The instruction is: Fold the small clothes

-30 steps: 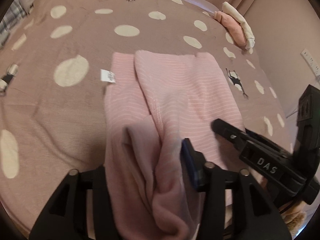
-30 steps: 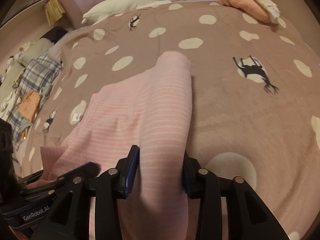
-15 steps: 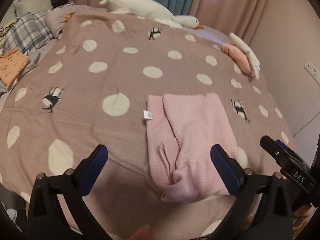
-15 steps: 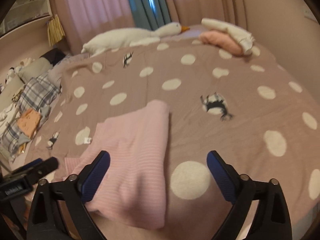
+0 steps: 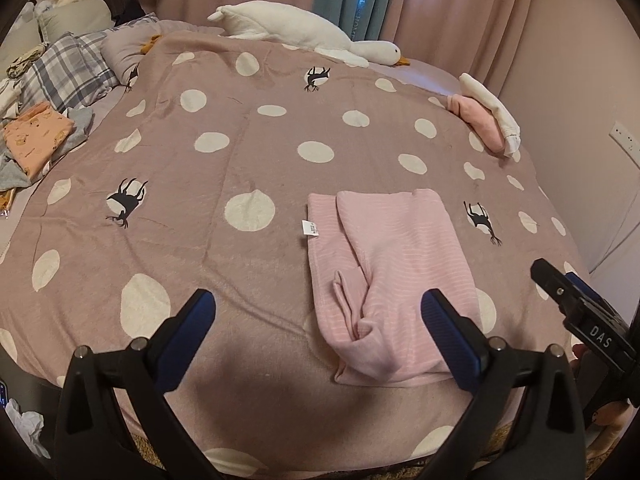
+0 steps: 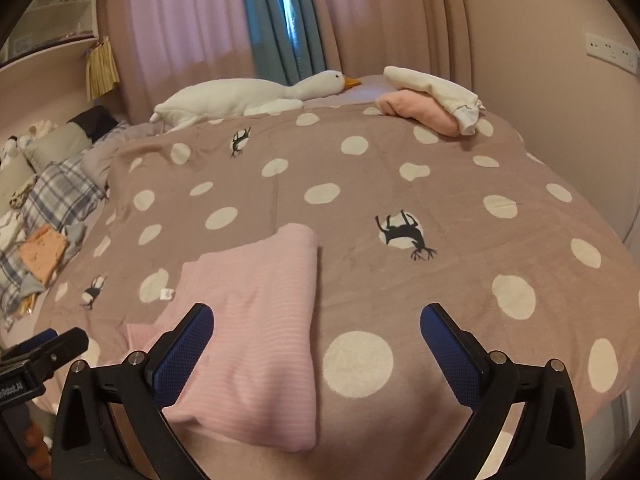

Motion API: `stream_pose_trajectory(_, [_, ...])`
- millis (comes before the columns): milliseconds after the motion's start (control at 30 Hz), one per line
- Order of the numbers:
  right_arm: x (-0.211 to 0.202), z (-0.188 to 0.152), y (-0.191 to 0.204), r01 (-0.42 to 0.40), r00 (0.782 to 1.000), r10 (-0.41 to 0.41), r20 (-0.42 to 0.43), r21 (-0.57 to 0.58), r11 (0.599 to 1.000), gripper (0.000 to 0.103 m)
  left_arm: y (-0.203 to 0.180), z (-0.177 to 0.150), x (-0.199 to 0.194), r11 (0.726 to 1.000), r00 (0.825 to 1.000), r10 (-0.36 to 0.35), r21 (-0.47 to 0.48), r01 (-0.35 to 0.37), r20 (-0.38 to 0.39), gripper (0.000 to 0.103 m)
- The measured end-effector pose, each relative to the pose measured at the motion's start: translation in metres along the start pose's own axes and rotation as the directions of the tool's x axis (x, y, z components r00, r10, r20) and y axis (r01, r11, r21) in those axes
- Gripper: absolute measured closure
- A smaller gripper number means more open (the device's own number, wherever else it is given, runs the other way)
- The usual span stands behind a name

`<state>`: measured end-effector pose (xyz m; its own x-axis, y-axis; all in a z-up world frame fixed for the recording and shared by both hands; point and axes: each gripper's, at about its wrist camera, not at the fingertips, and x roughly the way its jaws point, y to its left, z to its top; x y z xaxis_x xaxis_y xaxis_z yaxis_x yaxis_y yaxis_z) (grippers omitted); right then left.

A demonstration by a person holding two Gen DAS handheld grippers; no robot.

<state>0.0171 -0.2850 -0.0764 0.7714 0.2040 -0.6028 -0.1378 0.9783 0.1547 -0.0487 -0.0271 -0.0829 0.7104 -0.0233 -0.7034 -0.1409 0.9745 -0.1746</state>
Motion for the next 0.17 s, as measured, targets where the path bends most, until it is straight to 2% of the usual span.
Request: stream_pose_trajectory(167, [0.0006,-0.0027,0.0061,-0.007,1.000,0.007,-0.007,-0.015,1.000,0.001,0.0012,-0.0024,-0.0034,1.000,1.000,-0.013,-0.002,0.013,0.009,0.000])
